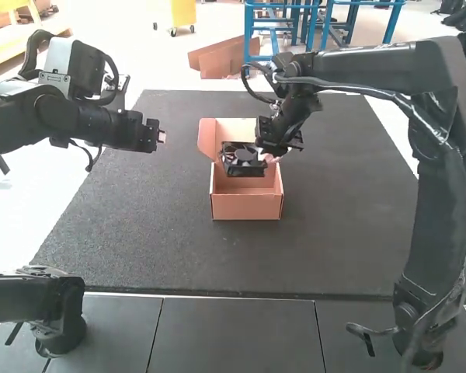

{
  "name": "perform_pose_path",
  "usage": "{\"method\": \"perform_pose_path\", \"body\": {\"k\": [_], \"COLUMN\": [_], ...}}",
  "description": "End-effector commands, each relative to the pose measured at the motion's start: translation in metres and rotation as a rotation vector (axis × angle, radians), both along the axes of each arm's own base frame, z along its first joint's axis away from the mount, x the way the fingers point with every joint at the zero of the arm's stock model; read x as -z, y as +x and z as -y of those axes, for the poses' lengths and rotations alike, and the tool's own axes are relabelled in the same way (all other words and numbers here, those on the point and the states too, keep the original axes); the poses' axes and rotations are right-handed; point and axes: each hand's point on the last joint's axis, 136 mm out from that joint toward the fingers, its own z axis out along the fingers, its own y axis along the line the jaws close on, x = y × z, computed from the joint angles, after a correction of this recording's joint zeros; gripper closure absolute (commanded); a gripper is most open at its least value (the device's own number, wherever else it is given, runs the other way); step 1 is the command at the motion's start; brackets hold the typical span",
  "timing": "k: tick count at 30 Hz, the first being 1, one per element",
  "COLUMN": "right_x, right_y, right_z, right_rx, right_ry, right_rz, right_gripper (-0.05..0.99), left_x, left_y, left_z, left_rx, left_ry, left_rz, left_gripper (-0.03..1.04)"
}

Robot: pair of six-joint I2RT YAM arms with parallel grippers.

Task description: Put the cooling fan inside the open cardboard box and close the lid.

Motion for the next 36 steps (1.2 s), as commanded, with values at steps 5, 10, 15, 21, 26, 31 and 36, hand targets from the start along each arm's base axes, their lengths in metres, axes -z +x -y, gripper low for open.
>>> {"method": "perform_pose_path", "body": {"k": [5,10,15,21,26,31,36], "right_x": [0.008,0.018,0.032,0.052,0.069,0.061,0.042], "right_y": [0.013,0.021,0.024,0.024,0.029,0.038,0.04], "right_z": [-0.006,-0.001,-0.002,0.002,0.008,0.004,-0.002], "right_rx": [0.043,0.07,0.086,0.093,0.112,0.121,0.105], "right_ry": [-0.067,-0.106,-0.118,-0.154,-0.176,-0.13,-0.098], "right_rz": [0.049,0.067,0.053,0.022,0.003,0.003,-0.006], "right_gripper": [0.95,0.95,0.95,0.95,0.95,0.68,0.24], "left_x": [-0.001,0.0,0.0,-0.002,-0.004,-0.005,-0.005], "left_y": [0.002,0.001,0.001,0.001,0.003,0.004,0.011], "left_z": [0.0,0.001,0.001,0.003,0.002,0.003,0.003], "left_rx": [0.006,0.01,0.012,0.017,0.016,0.016,0.011], "left_ry": [0.01,0.008,0.006,0.002,0.0,-0.002,-0.005], "left_rz": [0.004,0.002,0.001,0.003,0.012,0.02,0.03], "left_gripper": [0.05,0.05,0.05,0.05,0.05,0.05,0.05]}}
